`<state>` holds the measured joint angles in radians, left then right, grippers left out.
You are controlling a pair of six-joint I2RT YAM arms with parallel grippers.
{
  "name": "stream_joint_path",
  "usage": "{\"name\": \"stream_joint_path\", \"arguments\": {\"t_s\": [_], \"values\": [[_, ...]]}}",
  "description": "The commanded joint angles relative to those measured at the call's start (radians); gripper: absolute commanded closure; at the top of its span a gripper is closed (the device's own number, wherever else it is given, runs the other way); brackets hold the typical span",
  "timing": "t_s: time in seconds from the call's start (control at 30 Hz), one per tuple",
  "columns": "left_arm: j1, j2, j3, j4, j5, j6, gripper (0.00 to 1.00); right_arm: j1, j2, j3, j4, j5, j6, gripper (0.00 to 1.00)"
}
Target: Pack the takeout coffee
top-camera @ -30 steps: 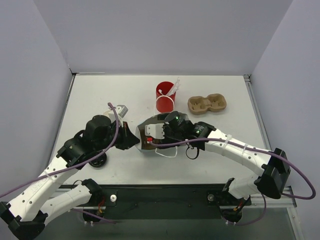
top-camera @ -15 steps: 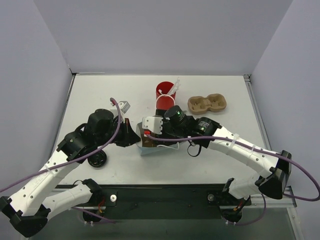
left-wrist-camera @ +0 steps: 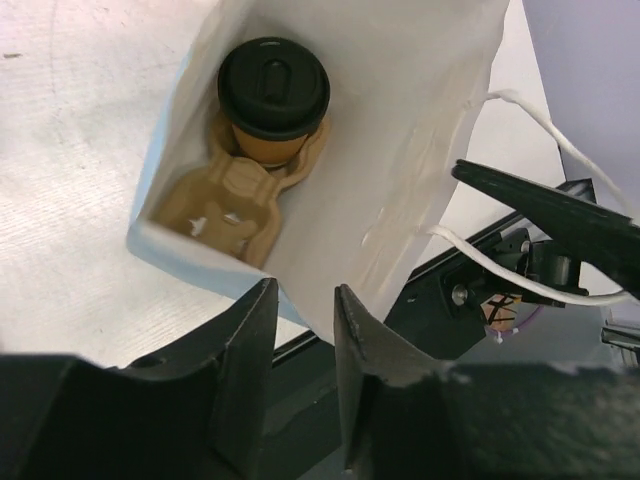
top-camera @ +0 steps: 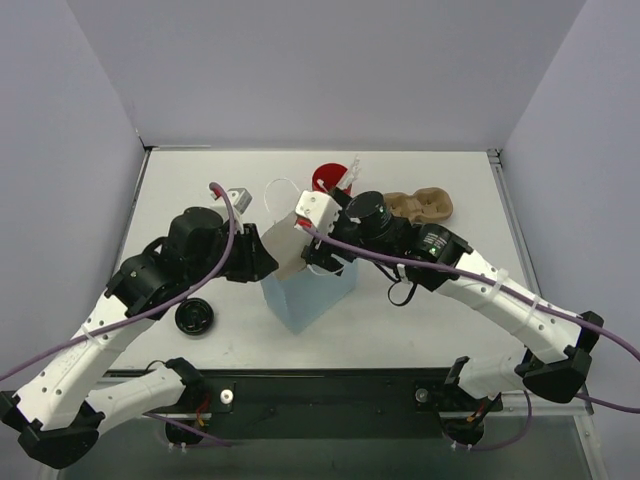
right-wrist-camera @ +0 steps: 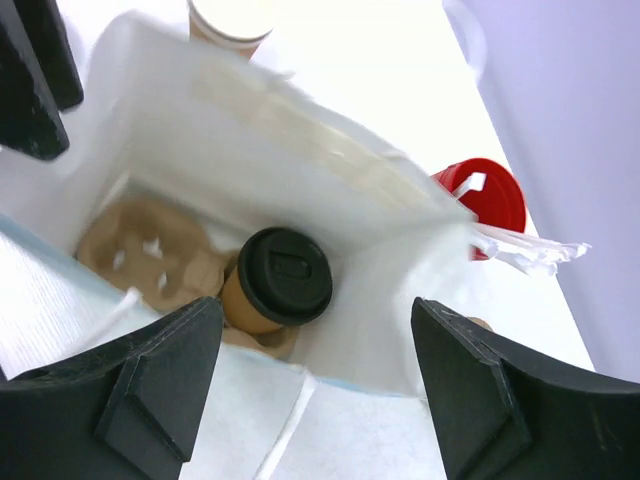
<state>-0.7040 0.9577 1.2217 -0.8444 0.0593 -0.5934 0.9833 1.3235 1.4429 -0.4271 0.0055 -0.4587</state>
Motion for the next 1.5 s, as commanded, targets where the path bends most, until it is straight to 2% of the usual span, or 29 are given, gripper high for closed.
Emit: {"name": "stream_joint_path", "arguments": {"t_s": [0.0, 0.07, 0.2, 0.33, 0.4, 0.43, 0.53, 0.67, 0.73, 0.8, 0.93, 1.07, 1.3, 1.47], "values": [[0.012, 0.03, 0.097, -0.038, -0.052, 0.024, 0.59, 0.0, -0.001, 0.096, 0.021, 0.1, 0.164, 0.23], [0.015, 0.041, 0.137, -0.059, -0.091, 0.036, 0.57, -0.002, -0.001, 0.111, 0.046, 0.148, 0.213, 0.24], [0.018, 0.042, 0.212, -0.074, -0.139, 0.095, 0.42, -0.018, 0.016, 0.189, 0.062, 0.244, 0.322, 0.25], [0.024, 0.058, 0.281, -0.096, -0.179, 0.138, 0.37, -0.06, 0.043, 0.238, 0.068, 0.272, 0.356, 0.25], [0.024, 0.073, 0.314, -0.12, -0.188, 0.155, 0.35, -0.109, 0.068, 0.26, 0.067, 0.289, 0.385, 0.26], [0.024, 0.076, 0.321, -0.13, -0.191, 0.159, 0.31, -0.132, 0.075, 0.275, 0.068, 0.286, 0.423, 0.27], [0.026, 0.075, 0.328, -0.145, -0.205, 0.168, 0.26, -0.254, 0.129, 0.319, 0.036, 0.251, 0.514, 0.29], [0.026, 0.05, 0.299, -0.162, -0.23, 0.176, 0.08, -0.394, 0.238, 0.362, 0.028, 0.16, 0.627, 0.38], [0.026, 0.046, 0.28, -0.173, -0.24, 0.182, 0.08, -0.455, 0.284, 0.379, 0.03, 0.122, 0.644, 0.43], [0.026, 0.041, 0.277, -0.194, -0.251, 0.188, 0.07, -0.501, 0.356, 0.416, 0.036, 0.065, 0.66, 0.44], [0.026, 0.035, 0.282, -0.226, -0.269, 0.188, 0.07, -0.534, 0.46, 0.49, 0.033, 0.016, 0.704, 0.48], [0.029, 0.032, 0.276, -0.228, -0.277, 0.166, 0.07, -0.532, 0.531, 0.501, 0.034, -0.028, 0.735, 0.48], [0.031, 0.027, 0.254, -0.213, -0.269, 0.124, 0.07, -0.529, 0.568, 0.479, 0.036, -0.05, 0.769, 0.5], [0.031, 0.024, 0.248, -0.214, -0.277, 0.116, 0.07, -0.52, 0.566, 0.452, 0.033, -0.041, 0.773, 0.56]]}}
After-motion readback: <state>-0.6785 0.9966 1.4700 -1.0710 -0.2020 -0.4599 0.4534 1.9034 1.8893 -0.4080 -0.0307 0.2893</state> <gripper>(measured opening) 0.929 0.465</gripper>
